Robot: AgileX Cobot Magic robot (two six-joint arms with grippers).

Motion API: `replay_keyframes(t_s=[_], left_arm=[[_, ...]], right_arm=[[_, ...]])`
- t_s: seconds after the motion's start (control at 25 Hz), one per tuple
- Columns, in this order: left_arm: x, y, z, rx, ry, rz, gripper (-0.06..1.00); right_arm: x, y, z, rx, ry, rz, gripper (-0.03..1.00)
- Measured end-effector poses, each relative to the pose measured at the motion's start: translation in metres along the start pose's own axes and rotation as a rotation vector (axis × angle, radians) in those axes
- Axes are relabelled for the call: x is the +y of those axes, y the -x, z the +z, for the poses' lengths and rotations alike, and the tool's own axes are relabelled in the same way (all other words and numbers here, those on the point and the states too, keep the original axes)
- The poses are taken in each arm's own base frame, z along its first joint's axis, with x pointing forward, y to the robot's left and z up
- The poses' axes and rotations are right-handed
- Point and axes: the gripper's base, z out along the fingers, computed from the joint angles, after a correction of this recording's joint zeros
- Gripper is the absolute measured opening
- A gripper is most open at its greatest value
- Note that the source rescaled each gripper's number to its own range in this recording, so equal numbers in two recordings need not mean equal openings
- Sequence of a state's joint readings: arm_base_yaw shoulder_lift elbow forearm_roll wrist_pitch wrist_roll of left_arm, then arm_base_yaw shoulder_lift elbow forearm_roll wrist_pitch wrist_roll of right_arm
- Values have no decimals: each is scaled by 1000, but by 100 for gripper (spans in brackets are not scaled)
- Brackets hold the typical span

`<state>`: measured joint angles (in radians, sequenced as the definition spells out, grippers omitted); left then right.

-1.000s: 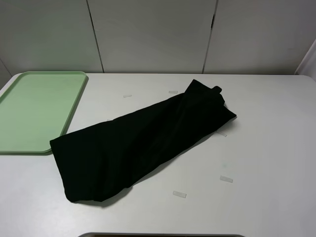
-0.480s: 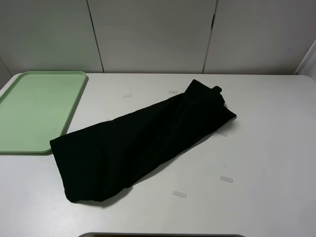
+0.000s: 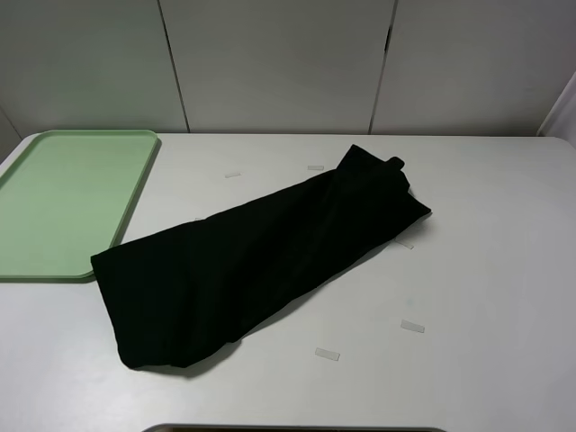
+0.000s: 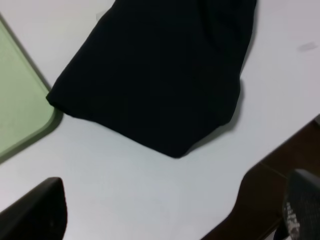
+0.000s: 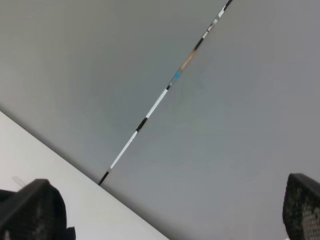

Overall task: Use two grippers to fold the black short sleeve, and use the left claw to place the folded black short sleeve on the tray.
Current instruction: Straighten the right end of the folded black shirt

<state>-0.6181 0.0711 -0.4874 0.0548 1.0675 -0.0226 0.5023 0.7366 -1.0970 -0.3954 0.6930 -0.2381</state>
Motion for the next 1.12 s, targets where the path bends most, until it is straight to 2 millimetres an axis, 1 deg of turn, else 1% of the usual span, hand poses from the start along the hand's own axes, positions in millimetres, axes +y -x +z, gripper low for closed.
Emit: replay_keyframes(t_s=[0.08,0.12,0.32,0.44,0.56,0.72,0.84,0.96,1.12], left_arm=[[0,0,0,-1,-2,-1,84],[0,0,0,-2,-2,-1,84],[1,0,0,-3,6,2,84],[1,0,0,-3,8,3,84],[1,0,0,-3,8,3,84],[1,0,0,-3,8,3,84],[1,0,0,-3,8,3,84],[1,0,0,-3,8,3,84],[1,0,0,-3,8,3,84]], right_arm=[[4,-5,4,19,11,-5,100],[8,-10,7,40,24,-12,100],[37,-44,27,159,114,-26,100],[59,-64,37,207,204,42,100],[77,-75,45,187,268,132,100],[88,-82,52,134,285,191,100],[92,-84,60,152,301,204,100],[101,-88,76,207,334,218,100],[111,-88,105,280,379,233,100]])
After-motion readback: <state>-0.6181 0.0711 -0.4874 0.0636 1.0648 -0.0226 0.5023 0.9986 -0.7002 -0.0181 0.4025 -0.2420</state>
